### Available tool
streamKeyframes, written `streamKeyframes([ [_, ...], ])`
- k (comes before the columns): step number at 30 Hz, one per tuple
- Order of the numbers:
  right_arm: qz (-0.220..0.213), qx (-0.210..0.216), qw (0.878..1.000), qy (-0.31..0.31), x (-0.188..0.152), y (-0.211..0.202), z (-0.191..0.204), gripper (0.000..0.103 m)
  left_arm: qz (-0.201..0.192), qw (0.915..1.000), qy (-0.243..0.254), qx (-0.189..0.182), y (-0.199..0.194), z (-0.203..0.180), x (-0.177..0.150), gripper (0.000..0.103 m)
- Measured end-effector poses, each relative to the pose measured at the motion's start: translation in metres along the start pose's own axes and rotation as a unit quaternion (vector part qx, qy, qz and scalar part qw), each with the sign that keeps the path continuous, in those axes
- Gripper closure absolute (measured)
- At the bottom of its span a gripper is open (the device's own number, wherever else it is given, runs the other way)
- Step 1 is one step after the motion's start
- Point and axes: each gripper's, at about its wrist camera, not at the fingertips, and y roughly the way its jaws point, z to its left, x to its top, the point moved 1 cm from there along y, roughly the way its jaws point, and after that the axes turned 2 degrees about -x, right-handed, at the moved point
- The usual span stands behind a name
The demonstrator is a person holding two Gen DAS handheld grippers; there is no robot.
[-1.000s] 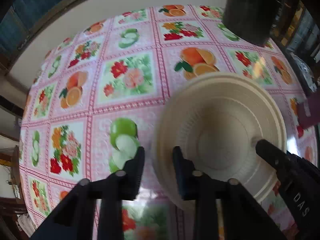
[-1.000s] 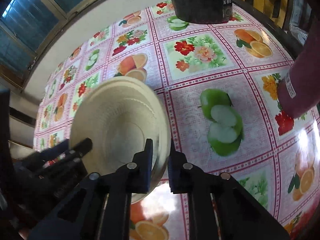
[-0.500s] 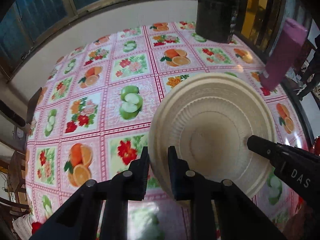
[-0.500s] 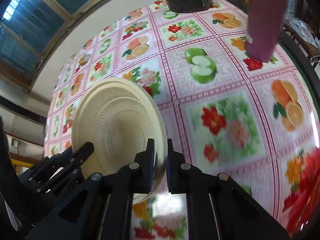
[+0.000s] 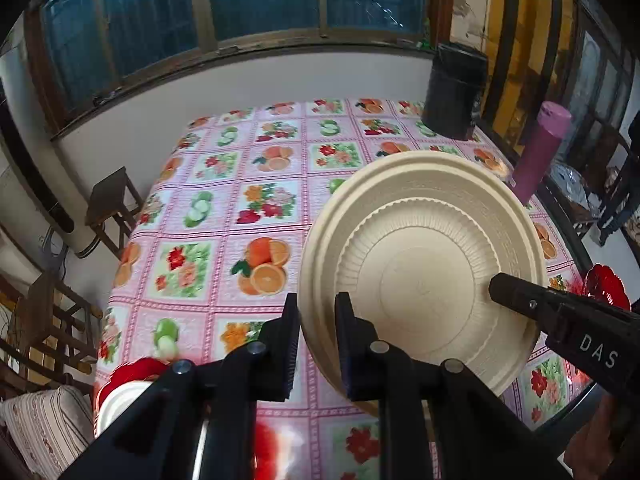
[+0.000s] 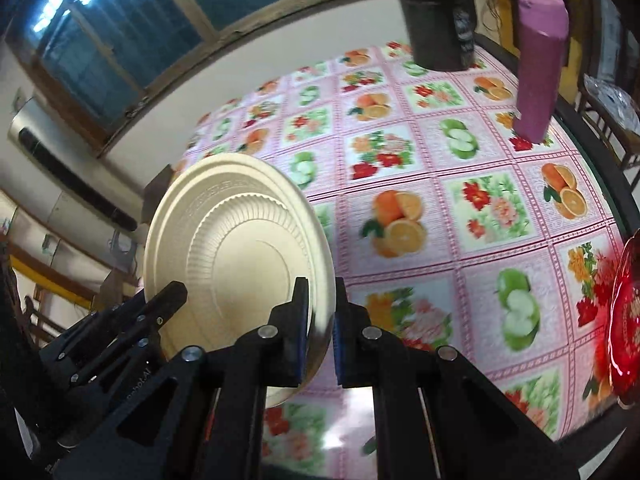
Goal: Organize plates and bowls
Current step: 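Carry the beige bowl with the left tool to the plate stack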
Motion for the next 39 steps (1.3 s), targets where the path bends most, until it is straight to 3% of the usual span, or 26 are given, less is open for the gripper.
streamKeyframes([
  [9,-0.014,0.020,0.999,-0.045,-0.031,-0.020,0.052,0.091,-0.024,0.9990,-0.030,0.021,-0.040,0.049,-0.027,0.084],
  [21,0.001,0.043,0.994,-0.100,-0.057,-0.012,0.123,0.091,-0.027,0.9955,-0.071,0.057,-0.064,0.109,-0.060,0.084],
  [27,0.025,0.044,0.990,-0.129,-0.076,0.001,0.149,0.090,0.000,0.9937,-0.086,0.073,-0.059,0.133,-0.093,0.082],
  [34,0.093,0.028,0.982,-0.159,-0.119,0.043,0.171,0.090,0.064,0.9874,-0.105,0.099,-0.040,0.157,-0.137,0.082],
  [36,0.109,0.020,0.979,-0.171,-0.128,0.055,0.178,0.089,0.077,0.9863,-0.102,0.104,-0.037,0.160,-0.143,0.079],
  [39,0.116,0.004,0.976,-0.186,-0.136,0.066,0.185,0.087,0.085,0.9829,-0.105,0.126,-0.036,0.168,-0.148,0.062],
])
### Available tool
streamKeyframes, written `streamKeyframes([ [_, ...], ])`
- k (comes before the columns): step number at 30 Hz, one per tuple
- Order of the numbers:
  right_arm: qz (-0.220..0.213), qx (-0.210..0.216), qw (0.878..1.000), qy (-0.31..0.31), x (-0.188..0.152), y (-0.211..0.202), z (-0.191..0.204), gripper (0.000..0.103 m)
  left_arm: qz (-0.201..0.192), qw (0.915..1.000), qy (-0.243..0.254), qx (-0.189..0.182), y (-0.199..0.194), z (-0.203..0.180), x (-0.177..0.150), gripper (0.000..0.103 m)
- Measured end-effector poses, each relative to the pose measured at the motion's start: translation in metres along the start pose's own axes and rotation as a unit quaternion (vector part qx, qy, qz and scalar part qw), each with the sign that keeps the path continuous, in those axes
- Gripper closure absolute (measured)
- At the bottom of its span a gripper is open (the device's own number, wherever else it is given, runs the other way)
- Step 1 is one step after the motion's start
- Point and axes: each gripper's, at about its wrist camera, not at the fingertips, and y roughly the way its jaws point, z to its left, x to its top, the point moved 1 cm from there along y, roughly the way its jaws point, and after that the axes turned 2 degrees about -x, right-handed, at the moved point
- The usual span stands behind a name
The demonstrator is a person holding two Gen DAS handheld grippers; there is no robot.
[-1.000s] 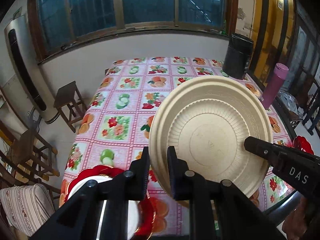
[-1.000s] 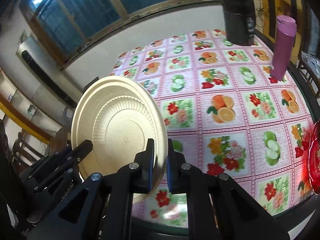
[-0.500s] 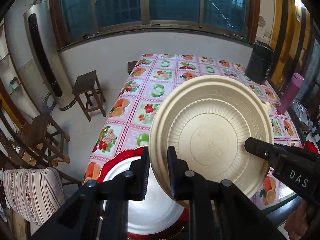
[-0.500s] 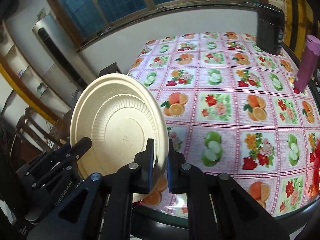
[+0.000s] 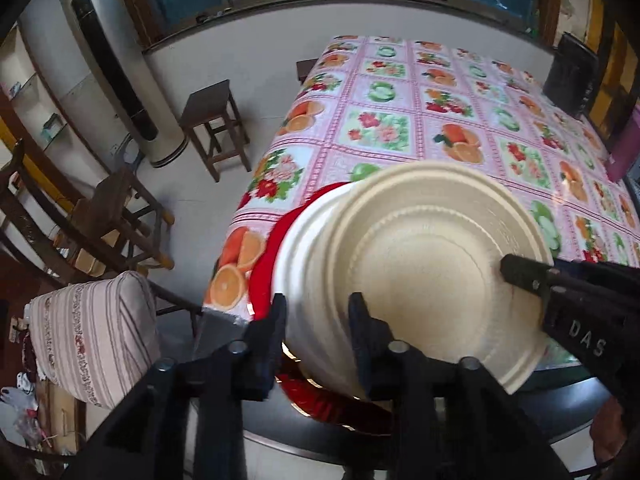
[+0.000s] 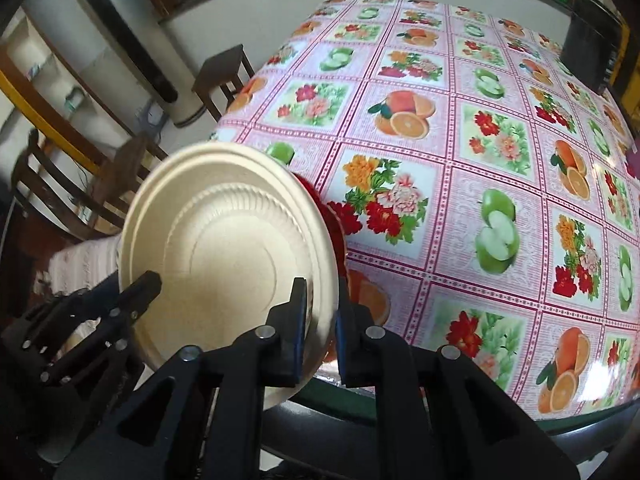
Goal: Organize plates and bowls
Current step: 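Carry the beige bowl with the left tool to the plate stack, then set the beige bowl onto the stack and open the left tool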
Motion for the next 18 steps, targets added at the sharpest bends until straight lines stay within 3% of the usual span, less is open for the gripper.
streamKeyframes([
  [2,-0.005,-0.010,1.000,-0.005,0.002,0.001,0.002,0.082,-0.007,0.9999,-0.013,0.006,-0.002,0.010,0.002,0.053],
  [3,-0.008,-0.010,1.000,-0.007,0.004,0.000,0.003,0.074,-0.015,0.9996,-0.020,0.014,-0.005,0.016,0.004,0.049],
  [4,-0.016,-0.008,1.000,-0.011,0.004,-0.003,0.003,0.069,-0.021,0.9993,-0.024,0.021,-0.008,0.022,0.004,0.039],
  [6,-0.040,-0.015,0.999,-0.009,0.005,-0.011,-0.002,0.047,-0.036,0.9985,-0.035,0.025,-0.013,0.036,0.005,0.027],
  [8,-0.066,0.008,0.998,0.003,0.004,-0.020,-0.014,0.035,-0.051,0.9976,-0.042,0.022,-0.018,0.043,0.005,0.019],
  [12,-0.073,0.012,0.997,0.006,0.004,-0.020,-0.017,0.032,-0.051,0.9973,-0.021,0.049,-0.010,0.035,0.009,0.018],
  [18,-0.079,-0.003,0.997,-0.022,0.010,-0.009,-0.003,0.032,-0.054,0.9968,-0.024,0.053,-0.008,0.036,0.010,0.018],
])
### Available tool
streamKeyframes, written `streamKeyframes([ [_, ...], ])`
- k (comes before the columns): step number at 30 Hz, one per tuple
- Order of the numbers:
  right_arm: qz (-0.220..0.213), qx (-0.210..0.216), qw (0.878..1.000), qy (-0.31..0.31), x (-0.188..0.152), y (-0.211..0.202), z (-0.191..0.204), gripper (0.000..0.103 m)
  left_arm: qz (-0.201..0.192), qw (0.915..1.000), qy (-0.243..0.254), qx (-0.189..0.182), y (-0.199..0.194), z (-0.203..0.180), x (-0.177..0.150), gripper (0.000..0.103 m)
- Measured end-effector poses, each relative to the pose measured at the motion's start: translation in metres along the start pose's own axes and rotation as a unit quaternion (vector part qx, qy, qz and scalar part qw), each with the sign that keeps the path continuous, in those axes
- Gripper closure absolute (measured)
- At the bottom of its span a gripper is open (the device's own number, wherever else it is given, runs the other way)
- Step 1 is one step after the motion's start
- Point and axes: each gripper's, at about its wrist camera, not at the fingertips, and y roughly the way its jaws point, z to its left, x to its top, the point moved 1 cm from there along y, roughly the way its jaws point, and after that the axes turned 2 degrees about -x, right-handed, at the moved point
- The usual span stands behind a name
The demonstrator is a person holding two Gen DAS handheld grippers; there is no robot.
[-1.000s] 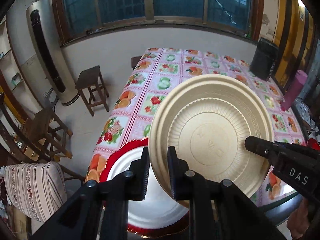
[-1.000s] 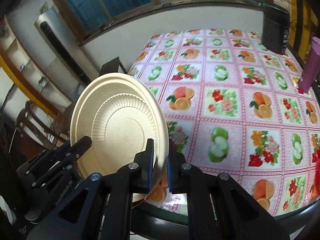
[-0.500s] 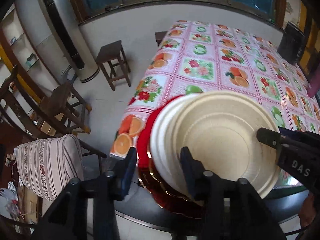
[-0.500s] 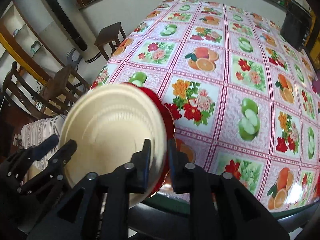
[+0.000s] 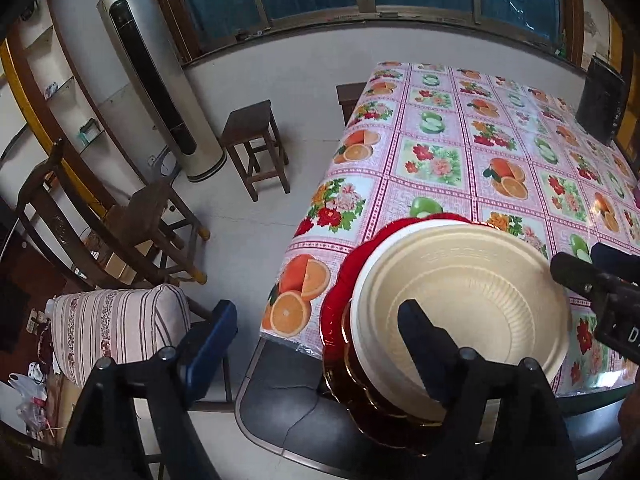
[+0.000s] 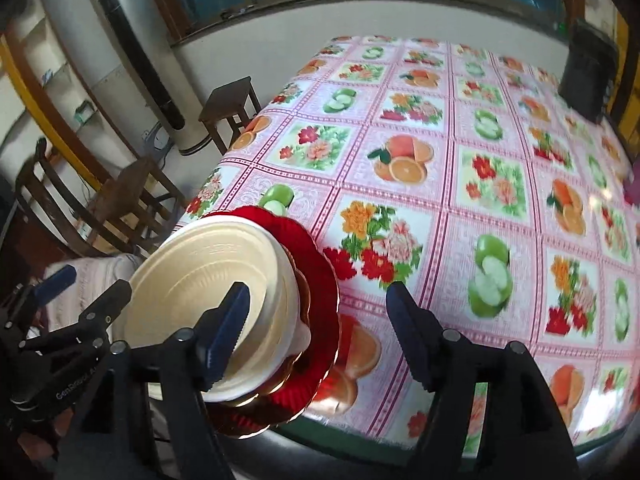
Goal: Organize plates and bowls
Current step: 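Set the beige bowl onto the stack and open the left tool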
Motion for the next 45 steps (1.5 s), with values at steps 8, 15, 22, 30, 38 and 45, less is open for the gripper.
streamKeyframes([
  [8,-0.049,-0.009,0.998,0.024,0.003,-0.025,-0.023,0.032,-0.057,0.9982,-0.014,-0.012,-0.037,0.006,0.019,0.018],
  [15,-0.048,-0.025,0.997,0.054,-0.003,-0.029,-0.053,0.032,-0.068,0.9966,-0.026,-0.039,-0.064,0.002,0.038,0.013],
  [22,-0.047,-0.033,0.995,0.076,-0.007,-0.032,-0.070,0.032,-0.088,0.9947,-0.023,-0.048,-0.086,-0.006,0.052,0.010],
  [30,-0.047,-0.032,0.995,0.076,-0.006,-0.034,-0.069,0.032,-0.079,0.9962,-0.020,-0.030,-0.089,-0.008,0.054,0.009],
  [38,-0.046,-0.027,0.996,0.069,-0.004,-0.034,-0.061,0.032,-0.069,0.9971,-0.023,-0.019,-0.089,-0.004,0.052,0.009],
  [45,-0.046,-0.026,0.996,0.065,-0.004,-0.035,-0.058,0.032,-0.072,0.9969,-0.021,-0.022,-0.090,-0.005,0.051,0.009],
])
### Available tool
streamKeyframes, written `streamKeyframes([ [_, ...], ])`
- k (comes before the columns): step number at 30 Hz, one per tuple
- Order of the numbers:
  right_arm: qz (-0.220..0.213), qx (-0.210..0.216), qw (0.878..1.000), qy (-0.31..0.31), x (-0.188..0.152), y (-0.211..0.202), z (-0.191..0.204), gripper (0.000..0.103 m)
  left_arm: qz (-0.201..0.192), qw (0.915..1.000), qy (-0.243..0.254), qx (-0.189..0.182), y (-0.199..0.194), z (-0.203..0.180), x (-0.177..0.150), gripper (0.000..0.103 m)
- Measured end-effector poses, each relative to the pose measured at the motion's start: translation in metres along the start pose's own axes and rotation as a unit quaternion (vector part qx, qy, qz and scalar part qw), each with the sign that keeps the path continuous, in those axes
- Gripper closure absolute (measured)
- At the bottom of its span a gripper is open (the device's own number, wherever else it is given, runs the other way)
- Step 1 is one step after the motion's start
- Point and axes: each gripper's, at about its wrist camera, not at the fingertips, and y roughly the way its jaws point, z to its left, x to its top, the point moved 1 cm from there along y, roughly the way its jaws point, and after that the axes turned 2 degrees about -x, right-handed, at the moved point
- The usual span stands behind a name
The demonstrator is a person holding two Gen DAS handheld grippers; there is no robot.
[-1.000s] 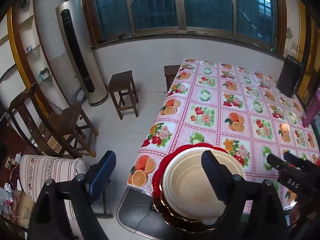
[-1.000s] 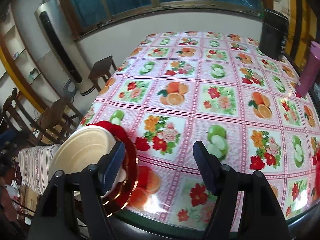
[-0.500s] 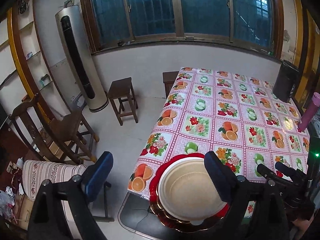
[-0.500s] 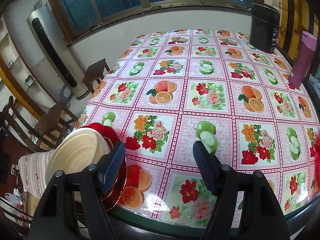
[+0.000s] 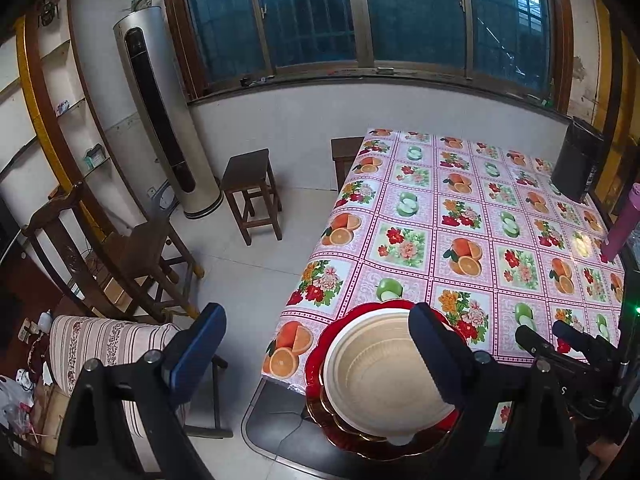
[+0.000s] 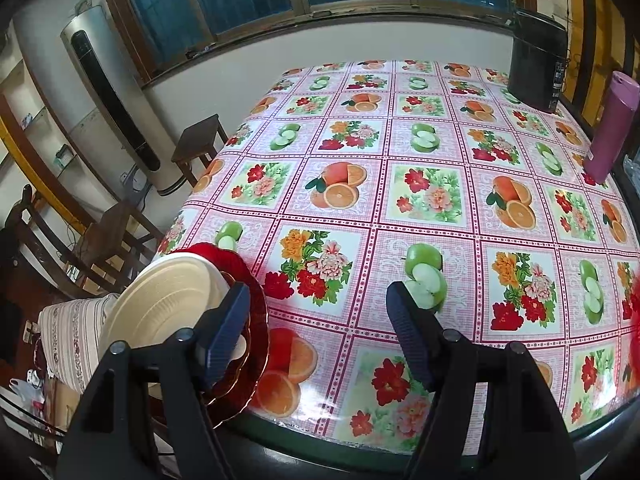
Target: Organize plates and bowls
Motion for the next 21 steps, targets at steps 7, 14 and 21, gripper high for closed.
streamKeyframes([
  [7,-0.003,0.000,1.000,0.007,0.000,-0.002,-0.003,0.032,0.001,1.0000,0.003,-0.004,-0.002,-0.004,0.000,0.009],
  [14,-0.004,0.000,1.000,0.008,-0.001,-0.004,-0.005,0.032,-0.001,1.0000,0.005,-0.006,-0.004,-0.008,-0.001,0.009],
  [21,-0.009,-0.003,1.000,0.014,-0.001,-0.009,-0.013,0.032,-0.001,0.9998,0.013,-0.011,-0.004,-0.018,0.001,0.009],
])
